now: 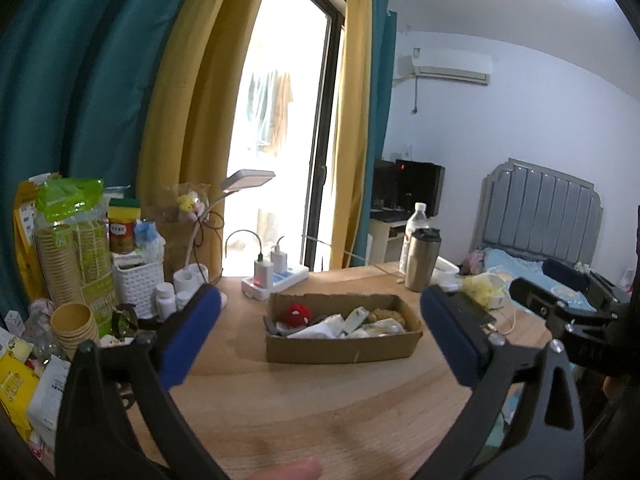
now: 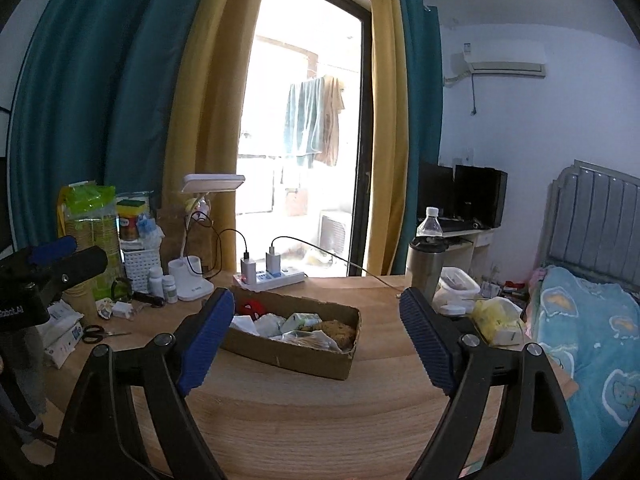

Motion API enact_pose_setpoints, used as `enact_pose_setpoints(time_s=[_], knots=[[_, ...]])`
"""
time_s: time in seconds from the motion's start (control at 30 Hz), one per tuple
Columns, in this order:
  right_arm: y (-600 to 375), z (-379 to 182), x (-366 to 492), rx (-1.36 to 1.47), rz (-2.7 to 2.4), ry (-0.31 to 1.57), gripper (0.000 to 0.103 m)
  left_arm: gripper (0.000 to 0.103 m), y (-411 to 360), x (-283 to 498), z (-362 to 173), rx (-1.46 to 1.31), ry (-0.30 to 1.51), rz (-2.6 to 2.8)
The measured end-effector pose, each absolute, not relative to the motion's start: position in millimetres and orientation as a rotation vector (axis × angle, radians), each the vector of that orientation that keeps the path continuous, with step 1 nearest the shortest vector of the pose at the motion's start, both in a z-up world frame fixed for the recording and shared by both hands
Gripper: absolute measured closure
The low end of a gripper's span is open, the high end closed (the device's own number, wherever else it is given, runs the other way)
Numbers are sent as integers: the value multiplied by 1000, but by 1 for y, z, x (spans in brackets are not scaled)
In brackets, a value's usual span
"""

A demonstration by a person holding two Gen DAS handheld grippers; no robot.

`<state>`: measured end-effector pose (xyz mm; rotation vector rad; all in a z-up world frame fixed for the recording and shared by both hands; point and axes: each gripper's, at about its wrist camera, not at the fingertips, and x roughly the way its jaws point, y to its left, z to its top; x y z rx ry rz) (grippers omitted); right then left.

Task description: Organize soft objects

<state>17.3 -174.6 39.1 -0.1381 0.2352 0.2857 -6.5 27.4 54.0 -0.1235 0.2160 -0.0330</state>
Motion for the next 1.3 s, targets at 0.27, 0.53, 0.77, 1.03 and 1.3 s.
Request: enact_pose_setpoints(time_s=[0.27,0.53,0.77,1.03,1.3], knots=[[-176,39,17,-134,288,237,16,1,23,-9,55,-115,211,-54],[-177,37,19,-141,290,251,16,1,22,-9,54,-112,217,-55],[-176,36,19,-140,291,257,16,1,20,-9,54,-110,219,-56],[-175,34,21,-137,290,264,16,1,20,-8,53,-114,234,-62],[-175,33,20,-137,292,266,16,1,18,-7,52,-111,235,-67]])
